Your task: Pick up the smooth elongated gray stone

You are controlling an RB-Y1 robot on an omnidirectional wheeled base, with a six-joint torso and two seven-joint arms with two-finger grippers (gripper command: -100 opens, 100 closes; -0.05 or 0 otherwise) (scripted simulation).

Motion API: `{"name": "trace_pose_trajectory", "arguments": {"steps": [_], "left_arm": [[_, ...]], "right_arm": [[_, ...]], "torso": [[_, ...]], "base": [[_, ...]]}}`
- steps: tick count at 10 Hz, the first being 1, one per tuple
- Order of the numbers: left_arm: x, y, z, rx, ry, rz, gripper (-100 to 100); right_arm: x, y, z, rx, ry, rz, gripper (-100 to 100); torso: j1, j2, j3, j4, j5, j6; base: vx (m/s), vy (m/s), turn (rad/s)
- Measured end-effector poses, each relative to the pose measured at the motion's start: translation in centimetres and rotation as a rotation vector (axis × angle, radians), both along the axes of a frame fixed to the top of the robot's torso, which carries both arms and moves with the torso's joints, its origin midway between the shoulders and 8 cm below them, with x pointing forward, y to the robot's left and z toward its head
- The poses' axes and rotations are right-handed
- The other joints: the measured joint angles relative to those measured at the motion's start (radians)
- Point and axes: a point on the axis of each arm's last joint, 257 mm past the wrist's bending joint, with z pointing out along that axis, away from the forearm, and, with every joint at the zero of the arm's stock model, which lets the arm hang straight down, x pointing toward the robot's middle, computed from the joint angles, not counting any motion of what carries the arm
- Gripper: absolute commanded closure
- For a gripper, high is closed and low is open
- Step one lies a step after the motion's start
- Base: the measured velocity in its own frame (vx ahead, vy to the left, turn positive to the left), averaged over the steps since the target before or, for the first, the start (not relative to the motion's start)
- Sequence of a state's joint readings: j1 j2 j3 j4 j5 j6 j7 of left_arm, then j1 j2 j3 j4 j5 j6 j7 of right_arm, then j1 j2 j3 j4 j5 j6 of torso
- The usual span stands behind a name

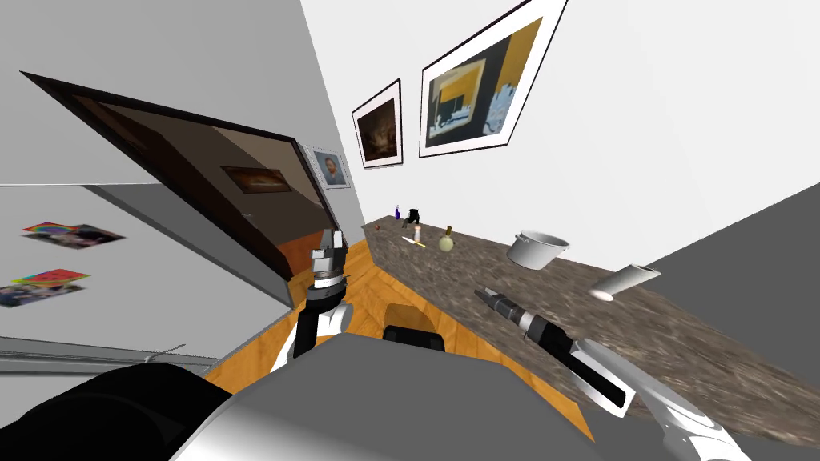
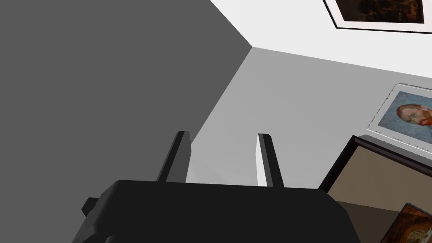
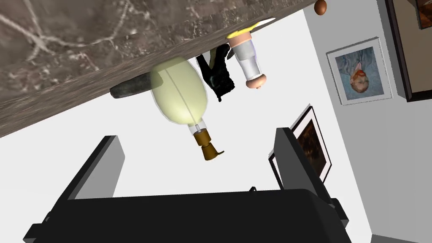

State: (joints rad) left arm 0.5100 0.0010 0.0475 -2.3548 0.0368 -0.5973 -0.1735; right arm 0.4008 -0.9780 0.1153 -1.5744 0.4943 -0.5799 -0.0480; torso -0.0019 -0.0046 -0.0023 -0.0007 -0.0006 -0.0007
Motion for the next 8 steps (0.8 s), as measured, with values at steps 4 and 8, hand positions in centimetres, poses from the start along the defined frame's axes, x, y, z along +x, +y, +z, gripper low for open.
{"name": "trace_pose_trajectory", "arguments": {"steps": [4,8], "left_arm": [[0.0,0.0,0.0,0.0,0.0,0.0,0],[0.0,0.0,0.0,0.0,0.0,0.0,0]], "right_arm": [[-1.3,-4.1,-2.4,-0.128,0.081,0.021,-100],[-3.4,-9.1,-4.0,-0.268,0.175,0.049,-100]], "torso": [[0.001,0.001,0.0,0.0,0.0,0.002],[0.001,-0.003,-0.002,-0.001,0.0,0.001]], "base": [[0.044,-0.003,0.166],[0.078,-0.01,0.236]]}}
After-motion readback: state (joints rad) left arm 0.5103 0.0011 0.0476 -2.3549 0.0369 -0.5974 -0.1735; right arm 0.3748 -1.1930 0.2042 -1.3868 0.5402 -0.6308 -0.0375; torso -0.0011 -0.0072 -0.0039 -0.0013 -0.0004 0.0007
